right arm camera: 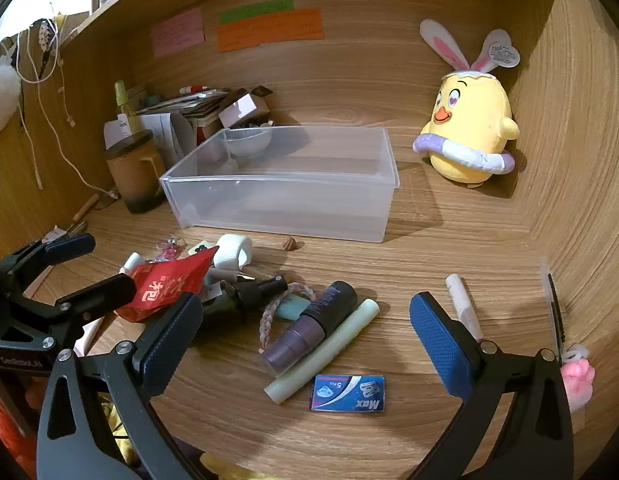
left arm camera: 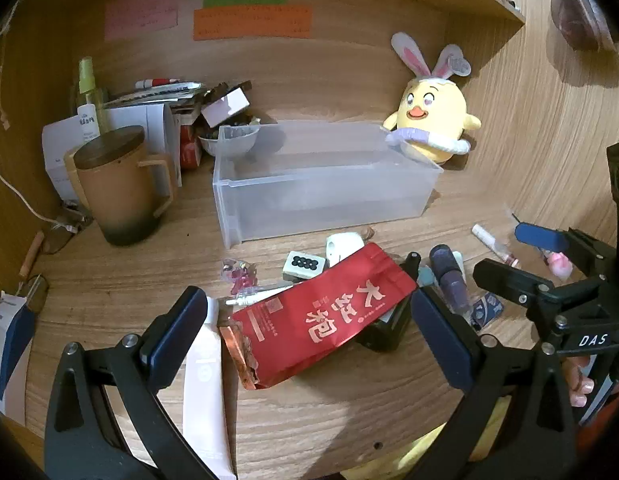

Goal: Organize objects
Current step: 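Move the left tool toward the white tube lying on the desk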

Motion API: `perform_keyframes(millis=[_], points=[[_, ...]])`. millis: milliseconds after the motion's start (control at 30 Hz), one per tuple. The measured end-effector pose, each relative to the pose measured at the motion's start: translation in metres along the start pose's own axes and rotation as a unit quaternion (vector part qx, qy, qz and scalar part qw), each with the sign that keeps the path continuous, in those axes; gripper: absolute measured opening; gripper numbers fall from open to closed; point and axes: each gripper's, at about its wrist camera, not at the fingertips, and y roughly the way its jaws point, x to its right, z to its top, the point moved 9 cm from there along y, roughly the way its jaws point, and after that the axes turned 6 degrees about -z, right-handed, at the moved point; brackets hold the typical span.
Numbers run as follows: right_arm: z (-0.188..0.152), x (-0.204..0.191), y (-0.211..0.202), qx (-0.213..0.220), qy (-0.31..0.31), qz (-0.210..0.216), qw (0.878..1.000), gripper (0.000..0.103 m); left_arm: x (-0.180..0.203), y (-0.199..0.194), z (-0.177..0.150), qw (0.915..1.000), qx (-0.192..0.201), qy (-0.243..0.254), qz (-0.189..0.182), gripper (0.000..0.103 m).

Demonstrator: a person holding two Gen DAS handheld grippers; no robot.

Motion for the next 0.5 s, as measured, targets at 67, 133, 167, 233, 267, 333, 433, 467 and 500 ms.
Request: perform_keyframes(millis=[67, 133, 167, 233, 267, 333, 433, 467, 500], points=[[0.0000, 0.0002, 0.0000, -0.001, 0.000, 0.001, 1.000, 0.103, 0.0001, -0.0014, 0.0010, 1.0000, 0.008, -0.003, -0.002, 0.103], [-0.0007, 0.0001, 0.0012, -0.004, 0.003, 0.004, 1.000, 0.103, -0.0005, -0.0026, 0.0017, 0.9999, 0.013, -0.005, -0.003, 0.103], [-0.0013, 0.0011, 0.0018, -0.005, 0.004, 0.005, 1.000, 0.103, -0.0011, -0.0028, 0.0020, 0.9999, 0.013, -0.005, -0.002, 0.103], [-0.0025, 0.0019, 0.0033, -0.008, 0.006, 0.006, 1.000, 0.103, -0.0026, -0.0029, 0.0023, 0.9999, 0.012, -0.007, 0.002, 0.103], [-0.0034, 0.0018, 0.0039, -0.009, 0.006, 0.007, 1.000, 0.103, -0.0035, -0.0027, 0.0025, 0.9999, 0.011, -0.007, 0.004, 0.103], [-0.0046, 0.0015, 0.0054, -0.011, 0.008, 0.011, 1.000, 0.103, -0.0048, -0.0024, 0.0023, 0.9999, 0.009, -0.009, 0.006, 0.103], [-0.0059, 0.0007, 0.0073, -0.013, 0.008, 0.012, 1.000, 0.103, -0.0052, -0.0002, 0.0007, 0.9999, 0.002, -0.015, -0.002, 0.103], [-0.0061, 0.0003, 0.0074, -0.013, 0.008, 0.012, 1.000, 0.103, -0.0059, 0.0005, 0.0002, 0.9998, 0.000, -0.018, -0.003, 0.103], [-0.0057, 0.0000, 0.0075, -0.013, 0.008, 0.014, 1.000, 0.103, -0.0067, 0.0012, 0.0002, 0.9998, -0.001, -0.021, -0.004, 0.103]])
